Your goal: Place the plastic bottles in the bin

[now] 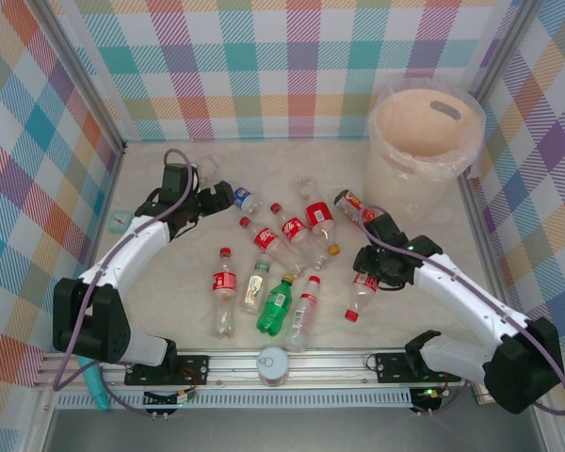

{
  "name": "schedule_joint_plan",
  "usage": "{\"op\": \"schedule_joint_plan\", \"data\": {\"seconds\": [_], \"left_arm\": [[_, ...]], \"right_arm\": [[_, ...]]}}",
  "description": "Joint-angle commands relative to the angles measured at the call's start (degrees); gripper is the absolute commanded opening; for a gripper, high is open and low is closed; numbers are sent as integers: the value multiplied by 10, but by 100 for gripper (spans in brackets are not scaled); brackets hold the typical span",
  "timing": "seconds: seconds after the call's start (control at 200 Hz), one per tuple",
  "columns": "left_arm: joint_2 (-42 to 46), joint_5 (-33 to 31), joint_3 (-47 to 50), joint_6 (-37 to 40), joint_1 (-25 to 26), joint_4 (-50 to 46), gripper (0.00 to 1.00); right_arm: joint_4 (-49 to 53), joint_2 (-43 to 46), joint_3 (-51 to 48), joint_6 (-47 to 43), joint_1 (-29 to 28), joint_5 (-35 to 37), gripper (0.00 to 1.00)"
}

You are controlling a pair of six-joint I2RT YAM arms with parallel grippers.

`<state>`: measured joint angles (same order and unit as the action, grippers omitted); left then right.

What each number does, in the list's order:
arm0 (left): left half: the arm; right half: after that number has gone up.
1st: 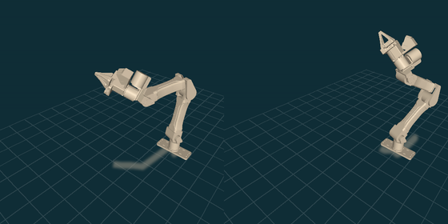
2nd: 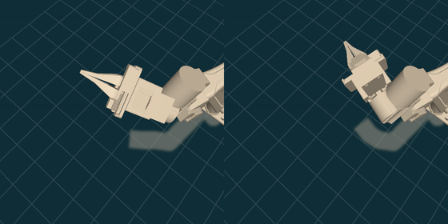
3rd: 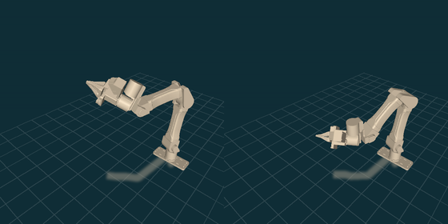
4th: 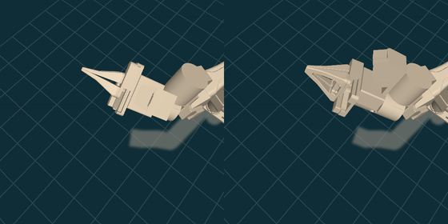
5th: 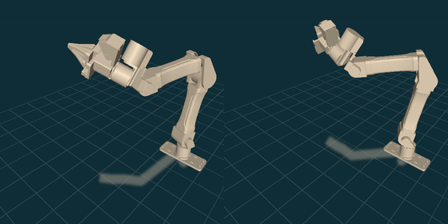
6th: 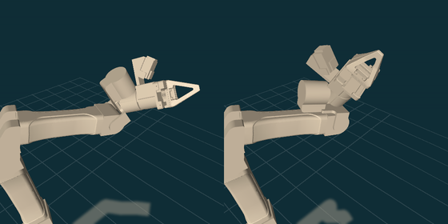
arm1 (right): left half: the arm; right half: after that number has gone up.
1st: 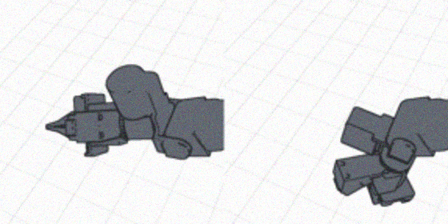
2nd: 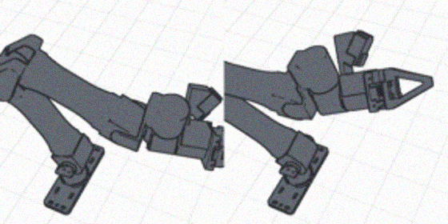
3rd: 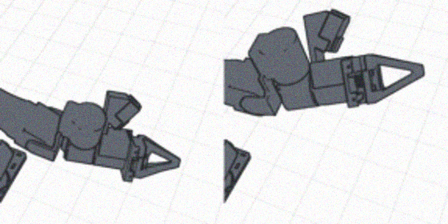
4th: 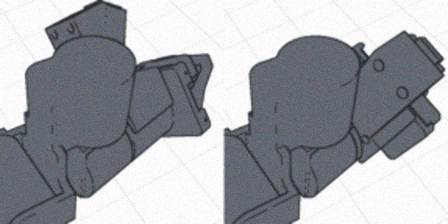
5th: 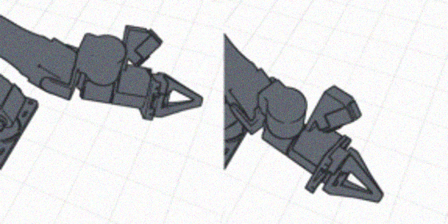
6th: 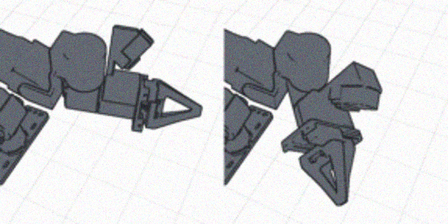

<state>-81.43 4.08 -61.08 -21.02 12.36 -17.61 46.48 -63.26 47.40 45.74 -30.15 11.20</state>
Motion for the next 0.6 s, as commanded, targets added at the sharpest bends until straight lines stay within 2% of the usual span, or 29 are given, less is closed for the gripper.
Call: {"op": "schedule_joint_plan", "data": {"seconds": [0.0,0.14,0.295,0.48,0.595], "left_arm": [[-26,13,-37,7,2,12,99],[-42,13,-78,14,-2,9,99],[-60,-17,-112,57,-21,-9,100],[-144,-23,-201,135,-76,-19,99],[-197,-57,-238,171,-100,2,99]], "right_arm": [[27,26,65,-54,-8,-67,53],[60,-2,236,-128,-14,-100,52],[115,-99,492,-228,1,-70,52],[123,-212,717,-283,118,-74,51],[94,-266,782,-295,193,-30,51]]}}
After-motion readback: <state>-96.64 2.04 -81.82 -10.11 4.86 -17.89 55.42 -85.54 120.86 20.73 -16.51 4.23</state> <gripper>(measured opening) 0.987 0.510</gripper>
